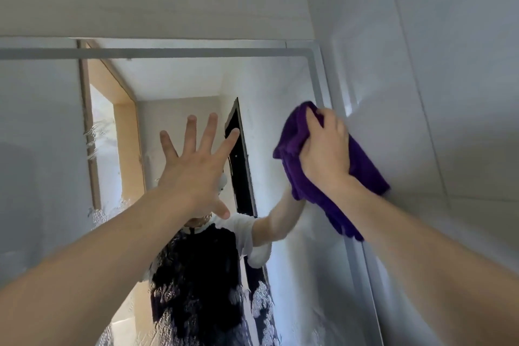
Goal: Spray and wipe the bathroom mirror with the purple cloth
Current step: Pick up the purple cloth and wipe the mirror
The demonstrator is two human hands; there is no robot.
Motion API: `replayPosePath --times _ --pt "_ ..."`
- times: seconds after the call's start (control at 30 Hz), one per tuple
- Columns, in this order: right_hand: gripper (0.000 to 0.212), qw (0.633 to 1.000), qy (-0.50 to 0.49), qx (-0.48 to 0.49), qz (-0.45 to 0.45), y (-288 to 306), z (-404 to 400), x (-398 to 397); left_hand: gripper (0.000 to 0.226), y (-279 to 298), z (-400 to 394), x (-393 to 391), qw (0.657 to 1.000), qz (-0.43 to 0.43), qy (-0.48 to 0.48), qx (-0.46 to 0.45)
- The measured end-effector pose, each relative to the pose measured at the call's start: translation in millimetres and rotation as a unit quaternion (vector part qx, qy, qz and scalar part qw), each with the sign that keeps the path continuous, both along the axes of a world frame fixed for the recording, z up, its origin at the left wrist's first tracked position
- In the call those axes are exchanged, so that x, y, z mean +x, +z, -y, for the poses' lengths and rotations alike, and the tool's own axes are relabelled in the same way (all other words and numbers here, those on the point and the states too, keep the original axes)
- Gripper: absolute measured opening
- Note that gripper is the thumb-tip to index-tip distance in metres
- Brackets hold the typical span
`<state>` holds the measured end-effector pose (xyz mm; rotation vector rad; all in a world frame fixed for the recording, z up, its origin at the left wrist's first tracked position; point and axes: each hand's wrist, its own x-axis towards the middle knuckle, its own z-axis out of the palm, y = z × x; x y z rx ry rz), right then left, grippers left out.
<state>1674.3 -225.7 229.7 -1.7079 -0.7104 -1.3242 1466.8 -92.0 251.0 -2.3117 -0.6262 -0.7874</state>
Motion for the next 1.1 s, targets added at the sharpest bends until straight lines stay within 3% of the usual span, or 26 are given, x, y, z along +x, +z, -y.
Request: replayPosePath --times 0.13,0.3,0.43,0.6,0.93,1.0,1.1 --pt "0.067 0.999 -0.004 -0.034 -0.004 24.9 -18.3 -38.8 0.154 0.2 0.2 0.2 1.0 0.0 -0.011 -0.01" --pt "0.07 0.98 0.015 -0.197 0.031 -64.0 -30.2 -68.0 0.154 -0.6 -1.8 -0.8 1.0 -0.002 -0.013 -0.011" --pt "0.09 0.961 0.004 -0.276 -0.018 -88.7 -0.2 -48.8 0.154 -1.9 -0.6 -2.5 1.0 -0.006 -0.01 -0.012" --pt "0.106 0.969 -0.025 -0.242 -0.028 -65.0 16.3 -18.2 0.153 -4.1 2.7 -2.7 1.0 0.002 -0.019 -0.016" --pt "0.09 0.986 -0.024 -0.041 -0.159 67.2 -15.0 -18.2 0.156 -2.1 4.8 1.0 0.999 0.019 0.003 -0.027" --pt "0.09 0.991 -0.051 -0.055 -0.109 75.9 -21.5 -25.1 0.156 -3.7 5.6 1.5 0.999 0.021 0.009 -0.025" --pt "0.092 0.988 -0.061 -0.13 0.052 49.0 -21.4 -28.9 0.154 -4.9 5.1 0.6 1.0 0.021 0.011 -0.017"
